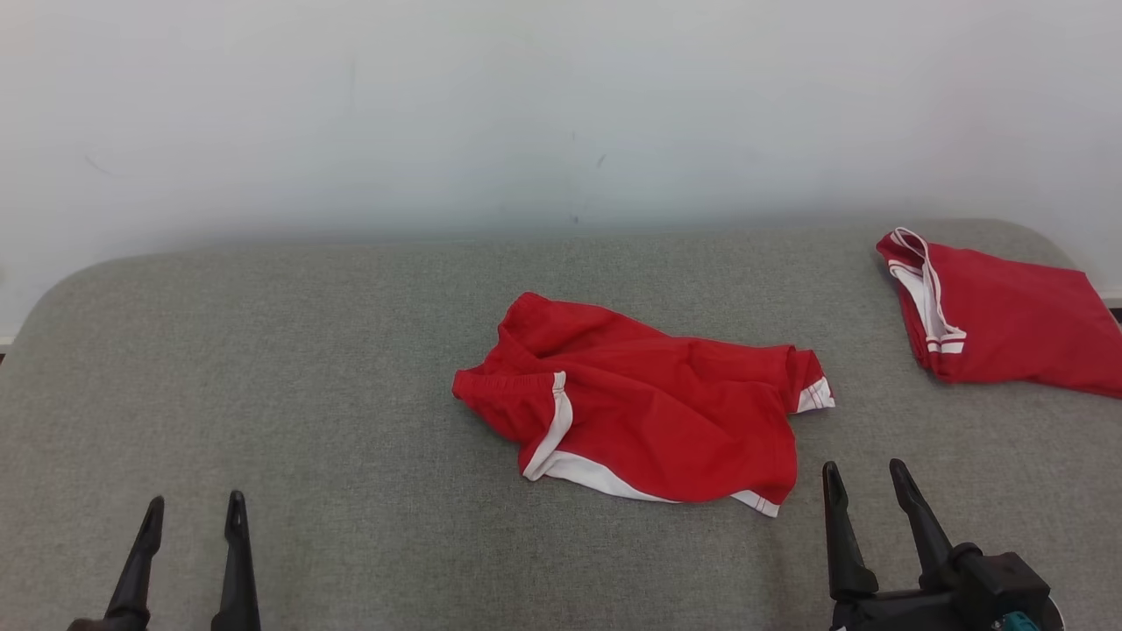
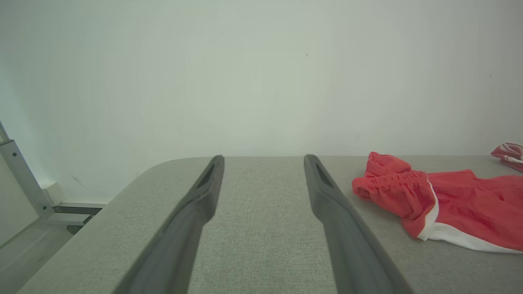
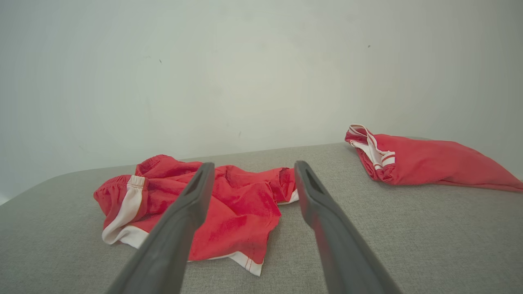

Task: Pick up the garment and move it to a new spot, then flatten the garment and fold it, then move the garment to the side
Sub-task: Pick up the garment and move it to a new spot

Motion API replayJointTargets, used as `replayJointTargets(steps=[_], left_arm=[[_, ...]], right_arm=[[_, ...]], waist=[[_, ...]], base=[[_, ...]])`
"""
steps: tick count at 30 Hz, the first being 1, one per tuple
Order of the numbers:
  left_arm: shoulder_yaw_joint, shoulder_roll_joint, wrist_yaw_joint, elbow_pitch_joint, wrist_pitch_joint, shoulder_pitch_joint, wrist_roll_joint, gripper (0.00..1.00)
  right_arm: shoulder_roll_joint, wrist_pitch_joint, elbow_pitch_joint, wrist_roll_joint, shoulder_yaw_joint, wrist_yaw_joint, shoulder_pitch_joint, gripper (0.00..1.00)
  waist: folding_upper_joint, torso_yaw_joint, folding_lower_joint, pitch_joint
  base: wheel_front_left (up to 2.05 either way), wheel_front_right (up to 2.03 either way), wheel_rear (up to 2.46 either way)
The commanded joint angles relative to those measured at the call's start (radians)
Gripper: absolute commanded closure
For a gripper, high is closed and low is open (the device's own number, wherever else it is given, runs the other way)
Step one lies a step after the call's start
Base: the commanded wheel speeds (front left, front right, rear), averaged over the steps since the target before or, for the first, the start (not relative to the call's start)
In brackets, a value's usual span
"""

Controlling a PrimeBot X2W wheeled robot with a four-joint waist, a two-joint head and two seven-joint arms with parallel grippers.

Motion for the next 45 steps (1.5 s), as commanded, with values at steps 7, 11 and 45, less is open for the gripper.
replayJointTargets(steps=[7,11,45], left_arm=[[0.051,-0.052,-0.018,-0.011,-0.003,0.068,0.057,0.0],[0.059,-0.068,-0.034,-0.005,-0.003,0.075,0.086,0.0],[0.121,-0.132,-0.117,0.043,-0.003,0.054,0.174,0.0]], right_arm=[[0.003,-0.001,0.005,0.0,-0.005,-0.003,0.02,0.0],[0.003,-0.001,0.008,-0.003,-0.006,-0.003,0.021,0.0],[0.003,0.0,0.036,0.007,-0.003,-0.003,0.027,0.0]], waist=[[0.0,0.003,0.0001,-0.002],[0.0,0.004,0.0001,-0.001],[0.0,0.003,0.0001,0.004]], base=[[0.0,0.0,0.0],[0.0,0.0,0.0],[0.0,0.0,0.0]])
